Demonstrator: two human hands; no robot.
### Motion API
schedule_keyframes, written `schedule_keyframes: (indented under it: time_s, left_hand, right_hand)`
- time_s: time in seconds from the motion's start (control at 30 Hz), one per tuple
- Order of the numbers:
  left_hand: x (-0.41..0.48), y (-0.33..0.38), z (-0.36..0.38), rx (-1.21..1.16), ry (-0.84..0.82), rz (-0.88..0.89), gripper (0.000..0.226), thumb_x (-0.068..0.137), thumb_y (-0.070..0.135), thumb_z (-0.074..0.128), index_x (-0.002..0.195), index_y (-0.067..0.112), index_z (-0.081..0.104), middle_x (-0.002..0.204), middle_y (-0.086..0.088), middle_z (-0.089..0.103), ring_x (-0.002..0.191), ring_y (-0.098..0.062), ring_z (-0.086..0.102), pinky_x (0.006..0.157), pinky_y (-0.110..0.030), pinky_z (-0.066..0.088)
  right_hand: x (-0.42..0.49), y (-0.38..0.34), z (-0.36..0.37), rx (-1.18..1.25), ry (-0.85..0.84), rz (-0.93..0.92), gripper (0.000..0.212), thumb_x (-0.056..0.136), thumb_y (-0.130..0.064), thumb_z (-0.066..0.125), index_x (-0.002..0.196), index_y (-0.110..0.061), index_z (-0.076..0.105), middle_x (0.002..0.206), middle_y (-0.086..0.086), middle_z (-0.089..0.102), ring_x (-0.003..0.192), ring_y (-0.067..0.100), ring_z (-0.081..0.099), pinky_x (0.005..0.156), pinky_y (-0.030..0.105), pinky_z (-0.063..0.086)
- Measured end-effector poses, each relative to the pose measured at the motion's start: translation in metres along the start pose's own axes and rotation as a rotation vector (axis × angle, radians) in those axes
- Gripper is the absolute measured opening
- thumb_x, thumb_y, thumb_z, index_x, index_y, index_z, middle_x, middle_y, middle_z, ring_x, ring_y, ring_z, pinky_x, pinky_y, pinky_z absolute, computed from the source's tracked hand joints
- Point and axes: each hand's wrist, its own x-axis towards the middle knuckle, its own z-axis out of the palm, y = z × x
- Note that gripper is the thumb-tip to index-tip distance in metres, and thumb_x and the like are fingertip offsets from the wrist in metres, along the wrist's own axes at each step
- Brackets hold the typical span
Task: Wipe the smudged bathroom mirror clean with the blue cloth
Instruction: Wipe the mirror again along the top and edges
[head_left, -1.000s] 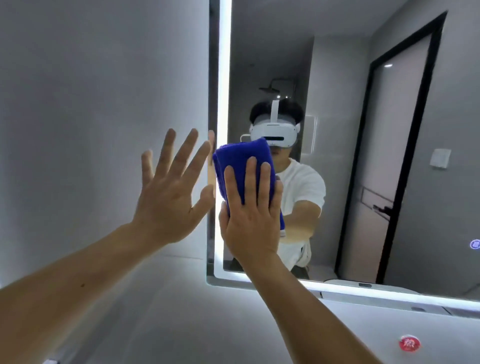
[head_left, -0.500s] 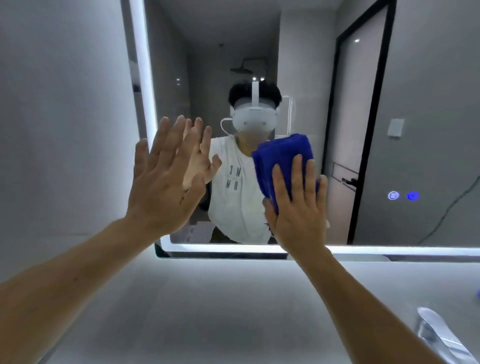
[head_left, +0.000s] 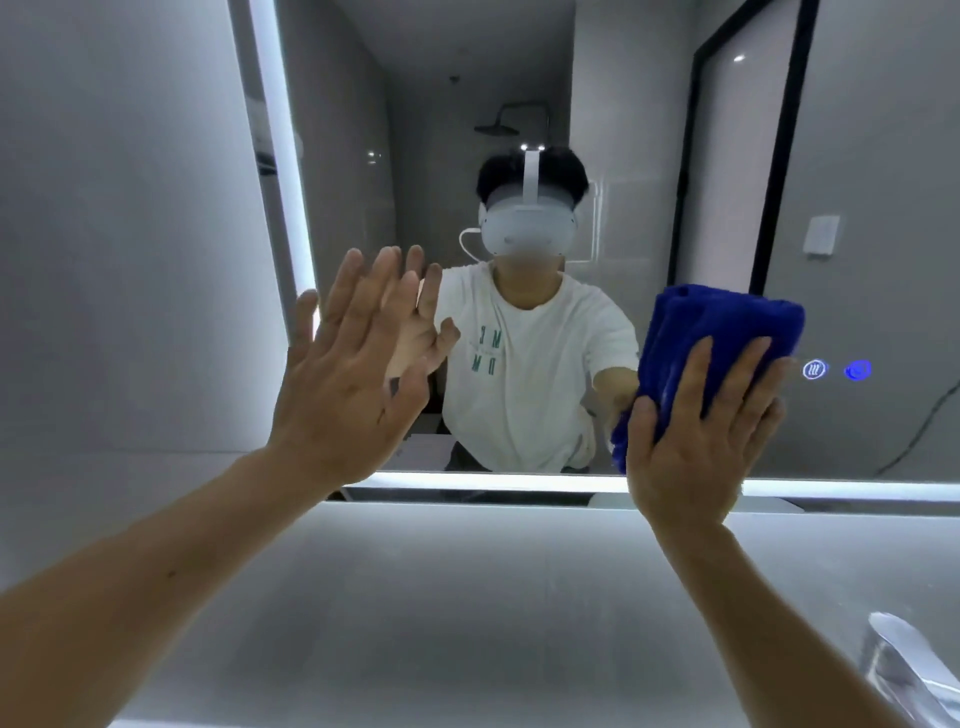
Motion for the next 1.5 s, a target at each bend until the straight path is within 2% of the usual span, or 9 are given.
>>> schedule_keyframes:
  time_s: [0.17,0.33,0.43,0.57,0.7,0.8,1.0,1.2,1.5]
  left_hand:
    - [-0.03,-0.053,0.0,-0.014,0.001,-0.065,0.064,0.098,0.048,0.023,0.156,0.02,0.016,0.165,-0.002,0.006,0.152,-0.02,-0.002,0.12,-0.056,0.003]
    - [-0.054,-0.101,-0.013,-0.011,0.009,-0.082,0.067,0.099,0.056,0.016,0.155,0.02,0.02,0.164,-0.004,0.009,0.152,-0.021,0.001,0.12,-0.052,-0.002]
    - [-0.061,-0.12,-0.016,-0.004,0.011,-0.062,0.07,0.099,0.057,0.01,0.155,0.018,0.021,0.164,-0.004,0.009,0.152,-0.022,0.002,0.12,-0.049,-0.005]
    - [-0.064,-0.115,-0.007,-0.067,0.026,-0.026,0.065,0.098,0.046,0.025,0.155,0.015,0.022,0.164,-0.005,0.01,0.152,-0.022,0.002,0.12,-0.049,-0.004]
    - [-0.055,-0.083,0.002,-0.114,0.044,-0.019,0.063,0.1,0.049,0.019,0.156,0.019,0.017,0.164,-0.002,0.008,0.152,-0.02,-0.001,0.12,-0.053,0.0]
    - [-0.049,-0.056,0.01,-0.083,0.029,-0.005,0.065,0.1,0.052,0.012,0.156,0.02,0.016,0.164,-0.002,0.007,0.152,-0.021,-0.001,0.12,-0.057,0.005]
    - [-0.039,0.01,0.04,-0.069,0.028,0.013,0.063,0.1,0.041,0.02,0.155,0.011,0.02,0.164,-0.005,0.012,0.152,-0.022,0.002,0.12,-0.053,0.009]
    - [-0.02,0.089,0.057,-0.124,0.084,0.074,0.065,0.096,0.037,0.03,0.154,0.009,0.022,0.163,-0.007,0.013,0.152,-0.024,0.004,0.119,-0.055,0.009]
    - [0.004,0.194,0.08,-0.109,0.041,0.155,0.063,0.099,0.043,0.026,0.155,0.014,0.021,0.163,-0.008,0.014,0.151,-0.027,0.006,0.119,-0.059,0.007]
  right_hand:
    - [-0.053,-0.117,0.02,0.095,-0.088,-0.191,0.069,0.096,-0.036,0.054,0.154,-0.015,0.025,0.162,0.017,0.007,0.148,0.042,0.008,0.119,0.055,0.008]
    - [-0.1,-0.237,0.037,0.178,-0.18,-0.255,0.063,0.101,-0.034,0.041,0.156,-0.017,0.014,0.162,0.014,0.008,0.149,0.037,0.007,0.12,0.054,0.006]
    - [-0.117,-0.273,0.043,0.159,-0.196,-0.315,0.062,0.101,-0.032,0.045,0.155,-0.018,0.018,0.162,0.013,0.012,0.149,0.035,0.012,0.12,0.053,0.009]
    - [-0.123,-0.276,0.044,0.127,-0.175,-0.426,0.065,0.099,-0.031,0.047,0.155,-0.018,0.018,0.161,0.01,0.019,0.148,0.031,0.017,0.12,0.05,0.016]
    - [-0.123,-0.236,0.04,0.09,-0.187,-0.586,0.064,0.098,-0.024,0.039,0.156,-0.018,0.011,0.16,0.007,0.016,0.15,0.027,0.01,0.119,0.048,0.019]
    - [-0.123,-0.181,0.032,0.012,-0.233,-0.649,0.064,0.096,-0.025,0.044,0.155,-0.02,0.018,0.161,0.007,0.014,0.15,0.029,0.008,0.12,0.05,0.017]
    - [-0.096,-0.054,0.012,-0.047,-0.23,-0.766,0.07,0.09,-0.025,0.055,0.153,-0.021,0.026,0.16,0.006,0.023,0.148,0.028,0.018,0.118,0.049,0.021]
    - [-0.06,0.062,-0.007,-0.122,-0.251,-0.883,0.081,0.087,-0.027,0.06,0.156,-0.022,0.017,0.163,0.007,0.009,0.15,0.028,0.008,0.121,0.051,0.006]
    - [-0.019,0.217,-0.038,-0.205,-0.208,-0.912,0.082,0.083,-0.021,0.064,0.154,-0.024,0.024,0.161,0.007,0.017,0.148,0.029,0.017,0.117,0.053,0.022]
